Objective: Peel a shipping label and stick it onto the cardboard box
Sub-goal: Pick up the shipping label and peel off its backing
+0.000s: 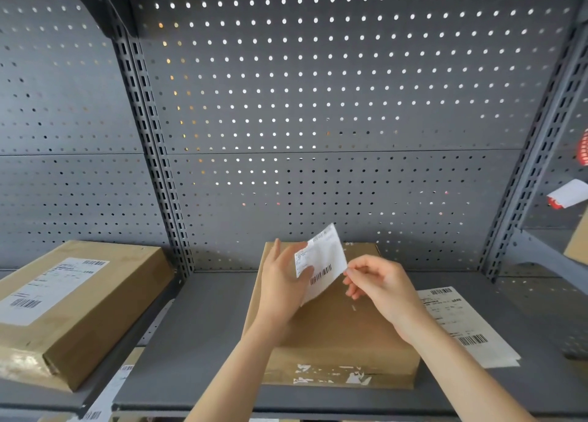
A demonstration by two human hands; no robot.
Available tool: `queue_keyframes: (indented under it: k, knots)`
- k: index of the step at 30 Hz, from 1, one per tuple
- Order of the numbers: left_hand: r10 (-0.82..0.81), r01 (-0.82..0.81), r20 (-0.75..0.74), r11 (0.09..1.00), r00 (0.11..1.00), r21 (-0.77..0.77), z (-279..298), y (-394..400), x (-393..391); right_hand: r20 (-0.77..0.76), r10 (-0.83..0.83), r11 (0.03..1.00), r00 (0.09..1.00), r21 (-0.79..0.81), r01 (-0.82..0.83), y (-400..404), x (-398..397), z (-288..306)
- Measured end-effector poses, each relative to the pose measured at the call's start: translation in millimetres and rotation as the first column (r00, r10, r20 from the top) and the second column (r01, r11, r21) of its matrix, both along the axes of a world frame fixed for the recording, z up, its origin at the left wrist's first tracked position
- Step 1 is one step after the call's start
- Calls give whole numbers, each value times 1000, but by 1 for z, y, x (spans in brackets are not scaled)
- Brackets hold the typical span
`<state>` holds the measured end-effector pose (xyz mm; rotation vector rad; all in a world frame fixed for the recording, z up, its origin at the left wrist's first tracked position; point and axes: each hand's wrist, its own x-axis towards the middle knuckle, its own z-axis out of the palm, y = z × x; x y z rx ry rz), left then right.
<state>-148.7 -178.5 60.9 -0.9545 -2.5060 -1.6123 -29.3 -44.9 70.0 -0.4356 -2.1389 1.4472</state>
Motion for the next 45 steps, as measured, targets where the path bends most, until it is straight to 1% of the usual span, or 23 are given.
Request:
queue_keyframes:
  k: [1, 2, 5, 9, 12, 14, 22, 26, 29, 31, 35, 38, 45]
  knots:
    - [-9, 10, -20, 1000, 1000, 5, -1, 1, 0, 1, -7, 1000, 1000, 18, 7, 0, 0, 0]
    - [-25, 25, -10, 999, 1000, 26, -1, 1, 1, 3, -12, 999, 1000, 42, 12, 0, 0, 0]
    - [-102, 93, 90, 991, 991, 94, 3, 1, 8, 8, -14, 996, 1000, 91, 13, -2, -1, 0]
    - [-191, 158, 211, 974, 959, 164, 4, 2, 12, 10, 0, 997, 1000, 74, -1, -4, -3, 0]
    - [-234, 188, 262, 964, 936, 190, 4, 3, 14, 27, 0, 995, 1000, 100, -3, -3, -5, -2]
    - [-227, 177, 271, 964, 936, 197, 4, 2, 15, 31, -4, 992, 1000, 127, 0, -3, -6, -3]
    - [-193, 158, 215, 973, 957, 170, 3, 1, 13, 38, 27, 981, 999, 189, -34, -1, -9, -3]
    - [-145, 121, 184, 983, 972, 137, 3, 3, 12, 32, 35, 984, 999, 176, -40, 1, -8, -2]
    - [-76, 52, 187, 990, 979, 128, 4, 2, 9, 46, 20, 988, 999, 155, -27, 4, -8, -3]
    - [-53, 11, 230, 983, 972, 181, 4, 1, 7, 58, -3, 993, 998, 122, -4, 7, -5, -3]
    - [-62, -39, 331, 956, 941, 290, 3, -2, 1, 81, -55, 997, 995, 66, 50, 17, 4, -2]
    - [-22, -96, 353, 944, 936, 314, 2, -4, -3, 84, -94, 995, 992, 29, 92, 23, 10, 0]
    - [31, -196, 409, 909, 912, 369, 3, -5, -3, 100, -159, 987, 982, 8, 159, 34, 14, -1]
